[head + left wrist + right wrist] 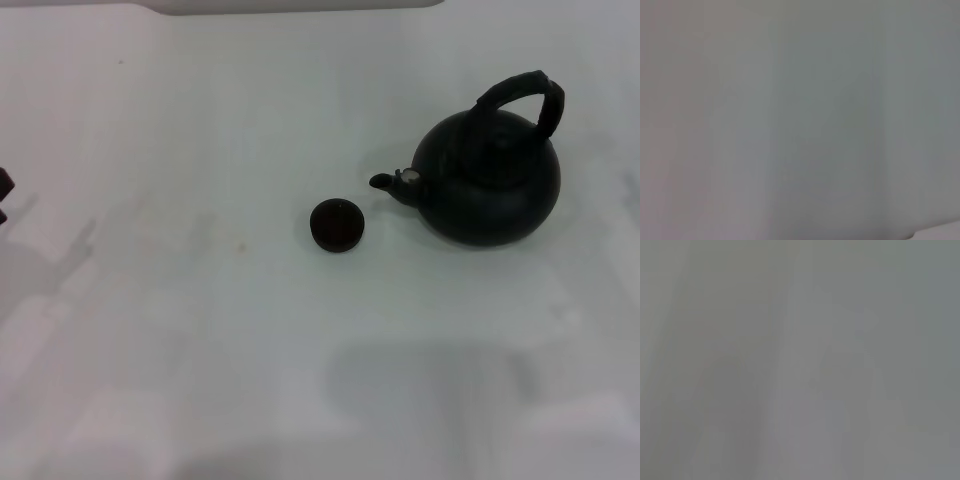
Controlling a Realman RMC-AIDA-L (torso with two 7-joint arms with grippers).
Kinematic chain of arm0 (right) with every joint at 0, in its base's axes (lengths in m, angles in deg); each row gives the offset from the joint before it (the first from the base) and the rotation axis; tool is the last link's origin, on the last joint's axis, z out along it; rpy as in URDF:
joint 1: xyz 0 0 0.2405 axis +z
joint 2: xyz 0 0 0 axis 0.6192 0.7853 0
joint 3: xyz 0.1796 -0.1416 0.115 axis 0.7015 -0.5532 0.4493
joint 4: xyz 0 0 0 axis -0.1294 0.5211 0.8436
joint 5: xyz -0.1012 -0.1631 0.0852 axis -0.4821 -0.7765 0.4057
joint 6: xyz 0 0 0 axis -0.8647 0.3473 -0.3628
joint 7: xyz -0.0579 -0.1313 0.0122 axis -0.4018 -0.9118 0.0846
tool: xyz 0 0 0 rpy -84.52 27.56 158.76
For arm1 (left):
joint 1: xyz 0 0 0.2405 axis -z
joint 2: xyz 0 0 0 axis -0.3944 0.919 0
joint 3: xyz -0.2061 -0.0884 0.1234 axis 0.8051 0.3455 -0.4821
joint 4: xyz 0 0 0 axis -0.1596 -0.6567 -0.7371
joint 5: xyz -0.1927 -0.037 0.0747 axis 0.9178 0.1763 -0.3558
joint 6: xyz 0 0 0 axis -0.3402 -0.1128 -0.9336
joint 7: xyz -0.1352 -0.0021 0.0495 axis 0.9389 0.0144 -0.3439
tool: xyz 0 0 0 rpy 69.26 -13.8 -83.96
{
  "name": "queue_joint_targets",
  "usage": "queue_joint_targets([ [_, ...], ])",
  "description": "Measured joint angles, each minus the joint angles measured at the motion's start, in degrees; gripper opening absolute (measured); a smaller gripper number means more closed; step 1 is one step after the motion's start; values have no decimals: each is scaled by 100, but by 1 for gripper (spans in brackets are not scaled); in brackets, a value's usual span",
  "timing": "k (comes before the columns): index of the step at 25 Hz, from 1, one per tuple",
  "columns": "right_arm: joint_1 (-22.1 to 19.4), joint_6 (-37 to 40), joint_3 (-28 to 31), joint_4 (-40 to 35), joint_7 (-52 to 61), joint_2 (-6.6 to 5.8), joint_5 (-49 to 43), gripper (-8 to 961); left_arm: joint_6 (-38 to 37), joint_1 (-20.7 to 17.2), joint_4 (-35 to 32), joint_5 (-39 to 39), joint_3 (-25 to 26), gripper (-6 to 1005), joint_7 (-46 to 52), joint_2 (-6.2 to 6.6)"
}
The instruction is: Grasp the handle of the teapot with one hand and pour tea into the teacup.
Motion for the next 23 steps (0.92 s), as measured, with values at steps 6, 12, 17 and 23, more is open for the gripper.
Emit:
queue_joint_targets([
  [6,405,283,900,666,732,-74,-41,640,28,11,-3,-57,113,841,372,3],
  [12,818,293,1307,976,796,-241,-18,638,152,115,59,-90,502,840,975,-70],
  [17,1207,251,1986,1509,761,-267,-46,640,587,352,472,-77,578,840,817,-125],
  [23,1321,373,2170,1697,752,-350,-51,644,667,743,1062,33,585,840,212,-151],
])
